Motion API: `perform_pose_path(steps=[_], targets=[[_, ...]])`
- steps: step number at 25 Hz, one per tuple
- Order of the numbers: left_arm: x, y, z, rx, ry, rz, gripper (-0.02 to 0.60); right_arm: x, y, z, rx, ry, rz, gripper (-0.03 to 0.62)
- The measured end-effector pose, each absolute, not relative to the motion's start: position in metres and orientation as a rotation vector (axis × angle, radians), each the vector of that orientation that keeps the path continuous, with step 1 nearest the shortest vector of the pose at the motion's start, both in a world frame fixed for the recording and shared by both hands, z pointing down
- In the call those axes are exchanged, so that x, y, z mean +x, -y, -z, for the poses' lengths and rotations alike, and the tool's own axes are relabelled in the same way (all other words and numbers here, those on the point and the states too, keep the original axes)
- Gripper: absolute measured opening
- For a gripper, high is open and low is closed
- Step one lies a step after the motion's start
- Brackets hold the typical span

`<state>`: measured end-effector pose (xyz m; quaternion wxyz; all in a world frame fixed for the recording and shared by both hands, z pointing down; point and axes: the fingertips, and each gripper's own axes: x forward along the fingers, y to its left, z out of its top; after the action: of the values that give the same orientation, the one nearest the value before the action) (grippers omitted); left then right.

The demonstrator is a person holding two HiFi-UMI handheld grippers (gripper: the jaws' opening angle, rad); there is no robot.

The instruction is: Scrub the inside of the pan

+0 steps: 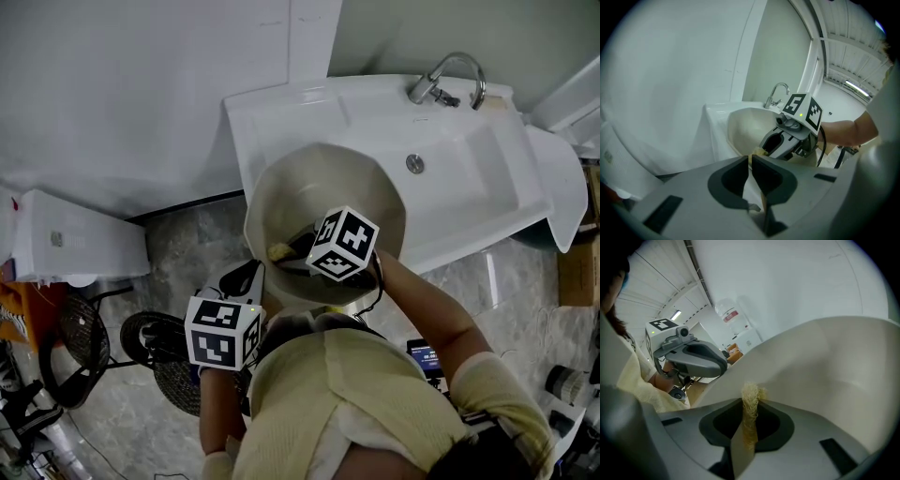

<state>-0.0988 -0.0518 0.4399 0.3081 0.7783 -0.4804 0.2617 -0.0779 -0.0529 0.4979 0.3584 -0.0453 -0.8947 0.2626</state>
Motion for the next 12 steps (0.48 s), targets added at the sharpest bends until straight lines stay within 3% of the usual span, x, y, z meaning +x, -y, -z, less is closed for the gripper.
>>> perform_pose_path(steps=[12], targets=[[-0.099, 0.051, -0.44, 2.07, 1.264, -0.701, 0.077, -0.048, 0.017, -0.496, -0.385, 2.162, -0.663, 0.074]])
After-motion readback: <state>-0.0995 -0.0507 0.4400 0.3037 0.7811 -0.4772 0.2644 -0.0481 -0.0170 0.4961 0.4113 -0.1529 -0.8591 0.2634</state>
